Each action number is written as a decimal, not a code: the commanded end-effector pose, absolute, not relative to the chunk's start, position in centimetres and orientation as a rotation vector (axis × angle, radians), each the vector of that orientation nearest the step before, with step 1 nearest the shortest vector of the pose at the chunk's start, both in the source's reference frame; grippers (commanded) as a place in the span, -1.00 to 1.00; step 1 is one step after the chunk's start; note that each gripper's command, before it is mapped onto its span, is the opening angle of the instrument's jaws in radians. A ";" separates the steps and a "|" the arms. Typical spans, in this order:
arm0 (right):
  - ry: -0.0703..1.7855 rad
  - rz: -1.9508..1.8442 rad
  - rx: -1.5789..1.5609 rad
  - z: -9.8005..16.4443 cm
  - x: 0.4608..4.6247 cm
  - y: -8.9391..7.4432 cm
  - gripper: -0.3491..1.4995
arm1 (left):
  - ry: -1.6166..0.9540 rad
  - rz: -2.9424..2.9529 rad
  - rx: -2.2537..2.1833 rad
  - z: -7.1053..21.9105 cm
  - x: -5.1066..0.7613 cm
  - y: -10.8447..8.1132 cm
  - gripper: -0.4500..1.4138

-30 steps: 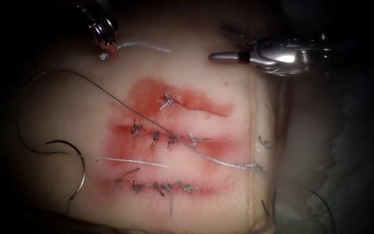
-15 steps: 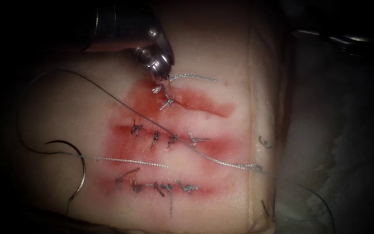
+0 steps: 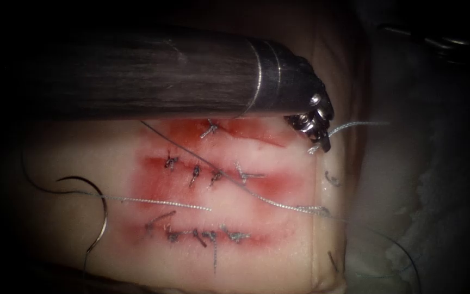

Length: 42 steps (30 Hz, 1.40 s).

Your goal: Wound Closure

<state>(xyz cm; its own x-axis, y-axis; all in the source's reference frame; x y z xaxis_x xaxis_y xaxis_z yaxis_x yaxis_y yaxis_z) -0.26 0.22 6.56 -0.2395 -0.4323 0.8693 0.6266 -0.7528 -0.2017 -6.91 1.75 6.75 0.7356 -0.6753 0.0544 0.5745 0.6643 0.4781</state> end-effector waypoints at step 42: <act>-0.211 -2.000 -1.364 6.7 0.36 -0.2 0.76 | -0.587 -0.629 0.684 7.0 -5.61 2.4 0.71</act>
